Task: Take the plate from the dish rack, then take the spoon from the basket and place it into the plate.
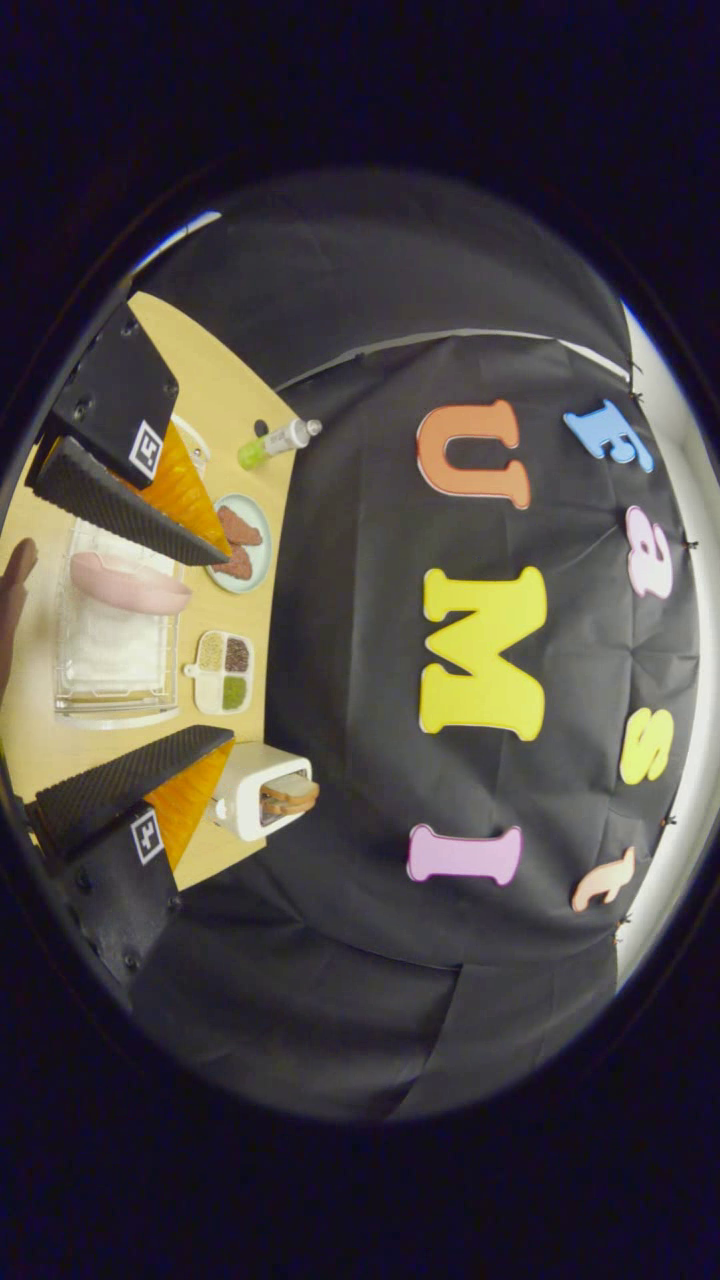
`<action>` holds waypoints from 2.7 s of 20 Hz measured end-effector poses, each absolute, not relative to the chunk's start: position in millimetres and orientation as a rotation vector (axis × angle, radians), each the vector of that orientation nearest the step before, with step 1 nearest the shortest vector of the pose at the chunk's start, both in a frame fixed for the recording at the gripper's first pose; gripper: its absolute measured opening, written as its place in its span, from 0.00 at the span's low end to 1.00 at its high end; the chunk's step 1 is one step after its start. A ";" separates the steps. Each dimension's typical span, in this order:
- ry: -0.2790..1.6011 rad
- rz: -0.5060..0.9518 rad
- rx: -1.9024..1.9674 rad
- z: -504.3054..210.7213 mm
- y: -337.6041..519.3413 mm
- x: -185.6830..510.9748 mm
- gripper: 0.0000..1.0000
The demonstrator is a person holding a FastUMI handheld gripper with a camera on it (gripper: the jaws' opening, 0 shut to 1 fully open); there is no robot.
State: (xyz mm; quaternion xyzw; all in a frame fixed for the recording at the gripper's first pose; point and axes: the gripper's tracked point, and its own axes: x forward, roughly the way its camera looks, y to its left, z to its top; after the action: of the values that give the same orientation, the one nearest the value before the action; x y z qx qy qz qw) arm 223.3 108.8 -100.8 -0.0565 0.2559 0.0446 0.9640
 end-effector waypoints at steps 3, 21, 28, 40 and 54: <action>0.690 0.124 -0.135 -137.3 121.1 238.1 1.00; 1.380 -0.213 -0.342 -240.7 135.3 241.0 0.53; 1.335 -0.318 -0.397 -237.7 130.0 238.9 0.16; 1.205 -0.388 -0.355 -220.2 121.4 233.2 0.13; 0.950 -0.505 -0.334 -172.5 128.8 234.9 0.10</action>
State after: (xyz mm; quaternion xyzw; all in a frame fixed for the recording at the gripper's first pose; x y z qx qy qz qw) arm 234.9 128.8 -172.5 -0.1585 0.4504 -0.2394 0.8454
